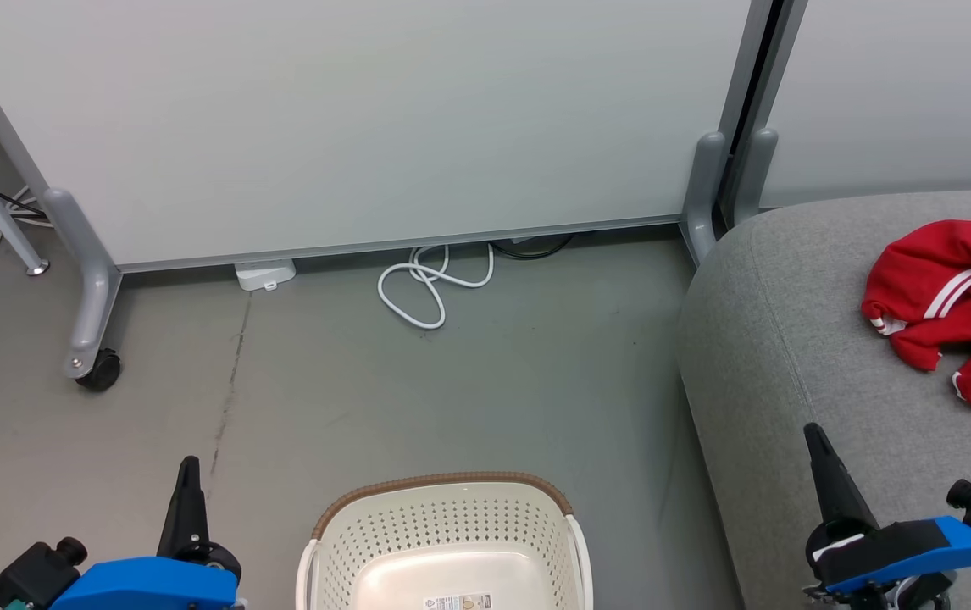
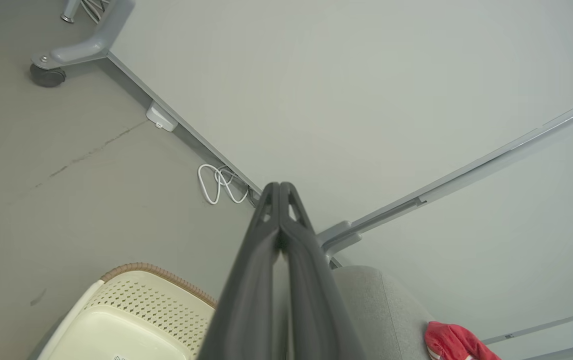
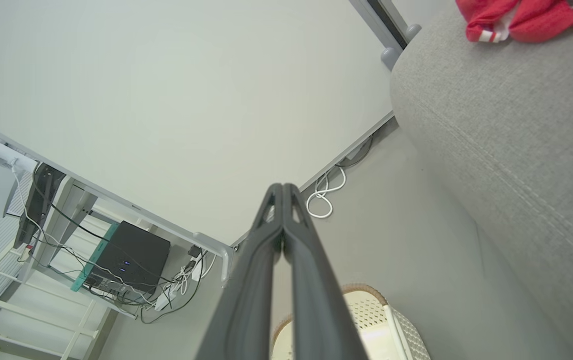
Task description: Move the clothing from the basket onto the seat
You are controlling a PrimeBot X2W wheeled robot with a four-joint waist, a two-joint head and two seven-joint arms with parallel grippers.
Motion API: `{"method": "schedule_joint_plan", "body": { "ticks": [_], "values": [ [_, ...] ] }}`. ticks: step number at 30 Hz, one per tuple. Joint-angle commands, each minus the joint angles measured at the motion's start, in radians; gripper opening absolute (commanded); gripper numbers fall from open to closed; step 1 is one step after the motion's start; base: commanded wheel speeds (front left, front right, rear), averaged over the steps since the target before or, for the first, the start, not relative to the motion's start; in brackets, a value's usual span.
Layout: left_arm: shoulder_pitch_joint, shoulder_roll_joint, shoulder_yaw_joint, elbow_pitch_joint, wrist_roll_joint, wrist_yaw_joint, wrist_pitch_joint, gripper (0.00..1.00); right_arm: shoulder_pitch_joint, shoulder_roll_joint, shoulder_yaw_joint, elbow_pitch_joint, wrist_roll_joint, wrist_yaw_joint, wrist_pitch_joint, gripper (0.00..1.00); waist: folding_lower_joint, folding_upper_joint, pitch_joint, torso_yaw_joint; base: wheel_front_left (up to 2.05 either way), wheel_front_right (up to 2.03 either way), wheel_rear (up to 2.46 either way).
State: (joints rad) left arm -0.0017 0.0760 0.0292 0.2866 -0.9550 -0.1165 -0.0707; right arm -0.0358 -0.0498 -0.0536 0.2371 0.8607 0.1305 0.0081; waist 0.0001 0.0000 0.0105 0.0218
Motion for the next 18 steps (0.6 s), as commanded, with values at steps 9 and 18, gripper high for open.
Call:
{"method": "schedule_joint_plan", "body": {
  "ticks": [9,18],
  "values": [
    [-0.042,-0.002,0.021,-0.02,-0.122,-0.009,0.035,0.0,-0.037,-0.001,-0.014,-0.007,0.141,0.0,0.021,0.0,-0.0001,0.0,-0.001,-0.003,0.0,0.0,0.0],
    [-0.053,-0.005,0.032,-0.024,-0.201,-0.01,0.057,0.0,-0.043,-0.001,-0.021,-0.005,0.232,0.0,0.033,0.0,-0.0001,0.0,-0.002,-0.005,0.0,0.0,0.0]
  ]
}}
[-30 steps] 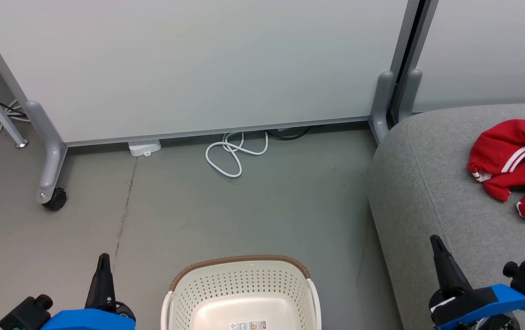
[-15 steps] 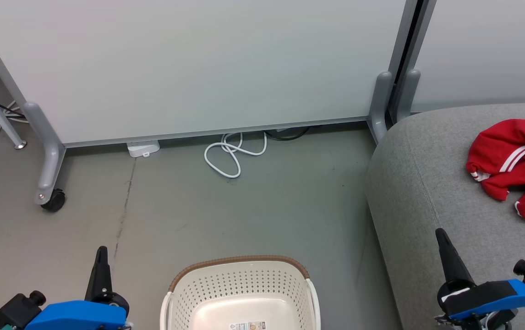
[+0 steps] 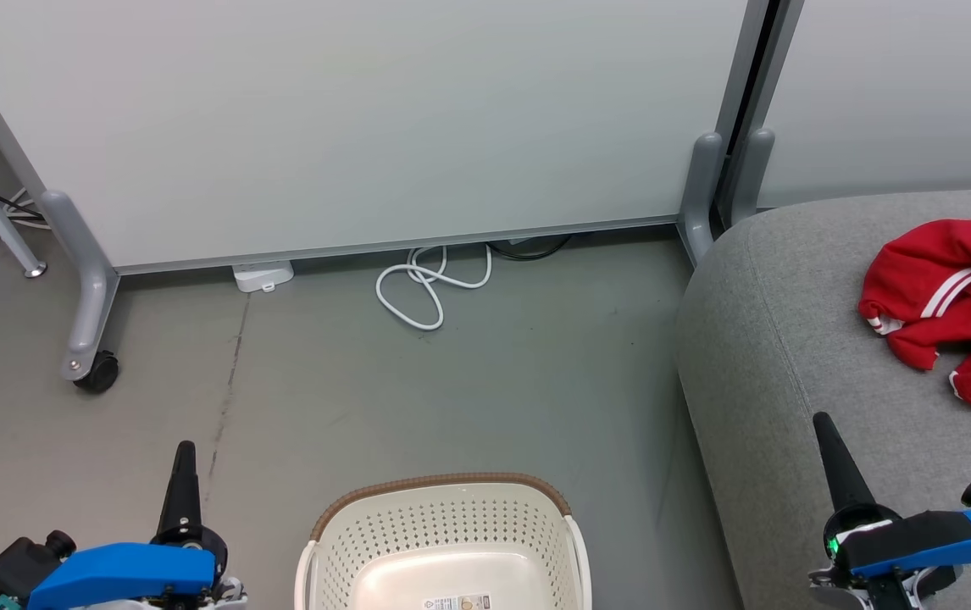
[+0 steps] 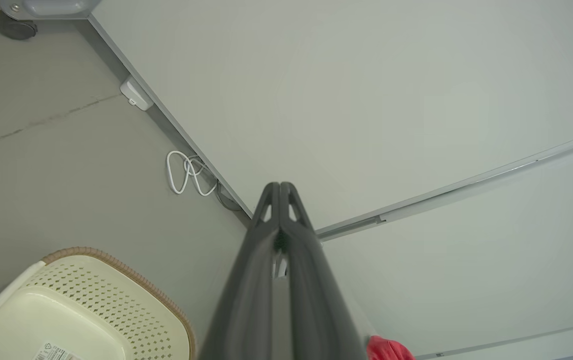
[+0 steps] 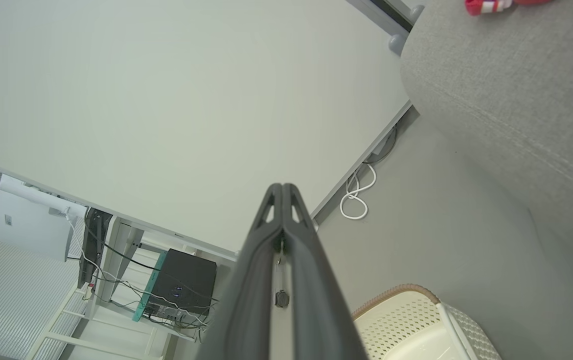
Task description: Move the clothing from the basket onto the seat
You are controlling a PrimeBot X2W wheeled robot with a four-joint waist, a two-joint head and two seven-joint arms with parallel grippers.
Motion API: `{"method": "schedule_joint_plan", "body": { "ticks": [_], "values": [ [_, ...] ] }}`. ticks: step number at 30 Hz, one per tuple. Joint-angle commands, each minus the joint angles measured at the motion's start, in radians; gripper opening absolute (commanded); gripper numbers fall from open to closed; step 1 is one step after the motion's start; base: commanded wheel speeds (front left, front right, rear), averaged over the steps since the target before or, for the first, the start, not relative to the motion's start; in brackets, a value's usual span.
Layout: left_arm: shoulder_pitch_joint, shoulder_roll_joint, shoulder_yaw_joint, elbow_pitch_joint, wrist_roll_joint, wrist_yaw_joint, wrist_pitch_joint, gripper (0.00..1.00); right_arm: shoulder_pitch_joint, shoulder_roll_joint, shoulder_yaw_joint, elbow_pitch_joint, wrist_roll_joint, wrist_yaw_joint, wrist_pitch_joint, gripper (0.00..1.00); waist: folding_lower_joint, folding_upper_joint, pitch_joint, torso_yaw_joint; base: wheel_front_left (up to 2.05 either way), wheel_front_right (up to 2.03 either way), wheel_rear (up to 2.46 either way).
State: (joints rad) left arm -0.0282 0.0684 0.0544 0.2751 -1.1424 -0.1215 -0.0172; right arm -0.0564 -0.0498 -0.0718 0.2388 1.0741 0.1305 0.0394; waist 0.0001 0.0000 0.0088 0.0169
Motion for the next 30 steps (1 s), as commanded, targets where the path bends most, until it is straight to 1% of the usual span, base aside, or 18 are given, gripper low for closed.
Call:
{"method": "schedule_joint_plan", "body": {
  "ticks": [1,30],
  "values": [
    [-0.028,0.002,0.008,-0.012,-0.024,-0.006,0.007,0.0,-0.023,-0.001,-0.004,-0.007,0.03,0.0,0.004,0.0,-0.0001,0.0,0.0,0.0,0.0,0.0,0.0],
    [-0.061,-0.009,0.038,-0.023,-0.267,-0.01,0.077,0.0,-0.043,-0.001,-0.026,0.001,0.308,0.0,0.044,0.0,-0.0001,0.0,-0.003,-0.008,0.0,0.0,0.0]
  ]
}}
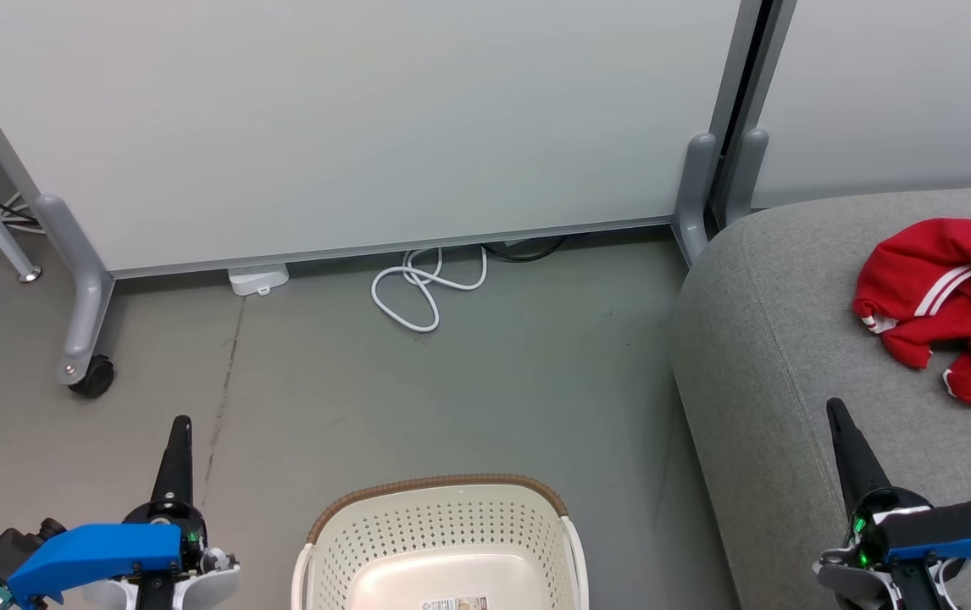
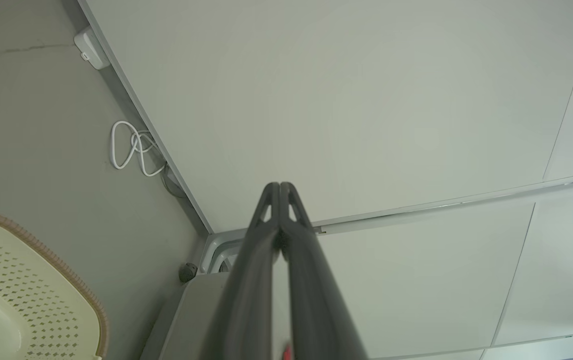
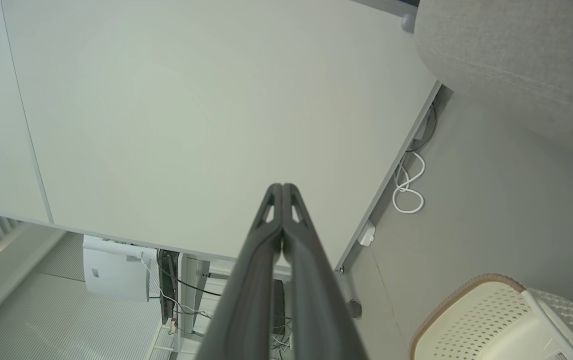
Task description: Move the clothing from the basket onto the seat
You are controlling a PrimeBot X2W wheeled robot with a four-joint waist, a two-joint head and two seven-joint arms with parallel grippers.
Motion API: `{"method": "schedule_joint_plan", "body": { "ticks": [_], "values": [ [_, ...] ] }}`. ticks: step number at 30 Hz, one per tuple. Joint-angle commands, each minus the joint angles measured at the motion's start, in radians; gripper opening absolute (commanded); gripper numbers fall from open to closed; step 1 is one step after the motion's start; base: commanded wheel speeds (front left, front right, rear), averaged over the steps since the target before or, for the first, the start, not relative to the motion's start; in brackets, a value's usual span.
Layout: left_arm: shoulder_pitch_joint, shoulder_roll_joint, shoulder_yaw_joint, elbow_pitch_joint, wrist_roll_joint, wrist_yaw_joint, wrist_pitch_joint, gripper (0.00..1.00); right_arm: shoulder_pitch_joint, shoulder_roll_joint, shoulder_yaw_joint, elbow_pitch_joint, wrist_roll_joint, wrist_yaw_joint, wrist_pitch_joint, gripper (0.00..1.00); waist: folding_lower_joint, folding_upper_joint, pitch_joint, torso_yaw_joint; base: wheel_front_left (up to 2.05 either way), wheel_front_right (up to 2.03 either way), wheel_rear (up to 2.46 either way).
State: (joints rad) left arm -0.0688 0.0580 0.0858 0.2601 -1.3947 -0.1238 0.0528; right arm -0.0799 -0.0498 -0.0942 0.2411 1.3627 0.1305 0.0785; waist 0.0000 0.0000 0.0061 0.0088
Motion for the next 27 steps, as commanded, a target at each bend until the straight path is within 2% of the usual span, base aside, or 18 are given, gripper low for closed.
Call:
{"method": "schedule_joint_plan", "body": {
  "ticks": [1,27],
  "values": [
    [-0.021,0.001,0.008,-0.008,-0.022,-0.007,0.008,0.0,-0.021,-0.001,-0.004,-0.002,0.028,0.0,0.006,0.0,0.0,0.0,0.0,0.0,0.0,0.0,0.0],
    [-0.042,-0.007,0.028,-0.016,-0.195,-0.012,0.059,0.0,-0.032,-0.001,-0.02,0.004,0.225,0.0,0.034,0.0,0.0,0.0,-0.003,-0.008,0.0,0.0,0.0]
  ]
}}
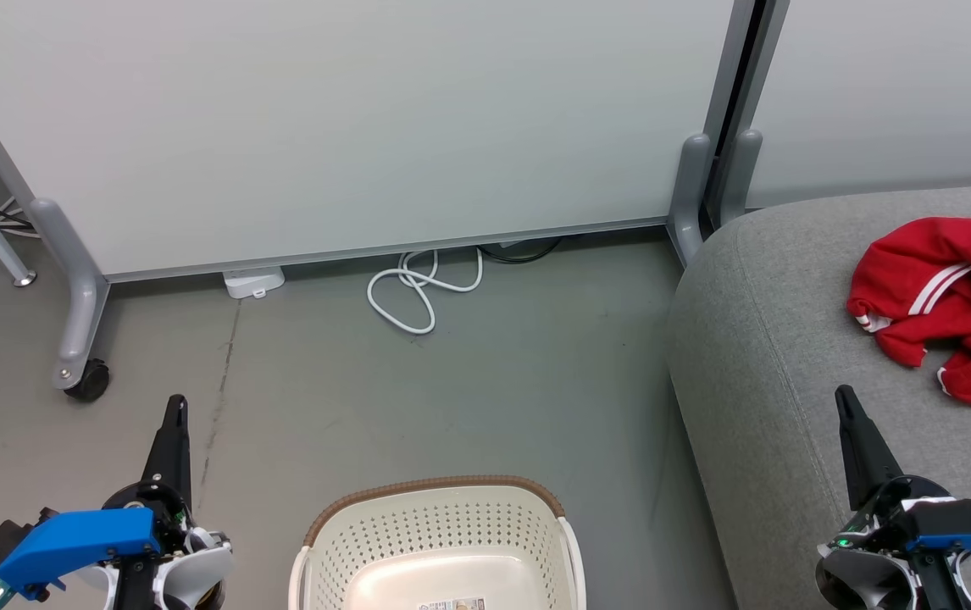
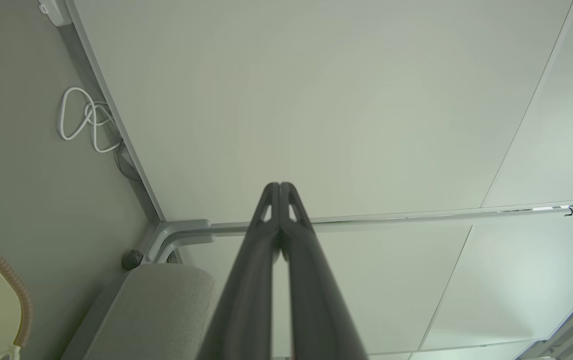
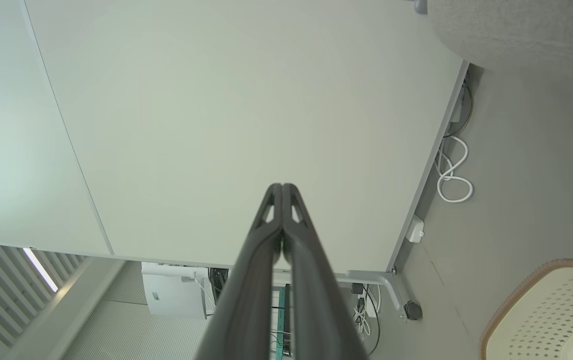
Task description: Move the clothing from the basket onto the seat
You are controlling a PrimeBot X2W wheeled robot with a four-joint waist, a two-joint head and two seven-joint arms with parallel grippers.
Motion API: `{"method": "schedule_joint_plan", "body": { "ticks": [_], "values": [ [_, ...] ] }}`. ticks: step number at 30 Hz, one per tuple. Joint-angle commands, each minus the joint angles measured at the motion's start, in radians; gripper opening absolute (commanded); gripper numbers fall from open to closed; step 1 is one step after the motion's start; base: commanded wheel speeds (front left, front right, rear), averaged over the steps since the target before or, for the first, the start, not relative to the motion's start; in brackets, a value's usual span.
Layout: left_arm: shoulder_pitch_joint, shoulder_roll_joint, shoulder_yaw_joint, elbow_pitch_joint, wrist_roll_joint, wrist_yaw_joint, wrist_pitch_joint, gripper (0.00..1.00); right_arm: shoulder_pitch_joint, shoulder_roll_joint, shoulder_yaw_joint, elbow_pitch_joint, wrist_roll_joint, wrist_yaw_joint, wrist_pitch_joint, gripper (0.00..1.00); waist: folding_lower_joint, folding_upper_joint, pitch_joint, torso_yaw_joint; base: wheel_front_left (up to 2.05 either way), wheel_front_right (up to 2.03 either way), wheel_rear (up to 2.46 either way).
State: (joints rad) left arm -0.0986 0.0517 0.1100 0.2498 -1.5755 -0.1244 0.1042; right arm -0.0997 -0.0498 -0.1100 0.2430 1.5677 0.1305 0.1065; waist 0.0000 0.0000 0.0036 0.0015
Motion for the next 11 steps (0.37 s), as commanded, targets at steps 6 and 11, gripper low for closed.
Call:
{"method": "schedule_joint_plan", "body": {
  "ticks": [6,11],
  "values": [
    [-0.016,-0.003,0.007,-0.006,-0.038,-0.011,0.014,0.0,-0.016,-0.001,-0.006,0.003,0.046,0.0,0.01,0.0,0.0,0.0,-0.001,-0.002,0.0,0.0,0.0],
    [-0.016,-0.002,0.007,-0.006,-0.039,-0.011,0.014,0.0,-0.016,-0.001,-0.006,0.003,0.046,0.0,0.01,0.0,0.0,0.0,-0.001,-0.002,0.0,0.0,0.0]
  ]
}}
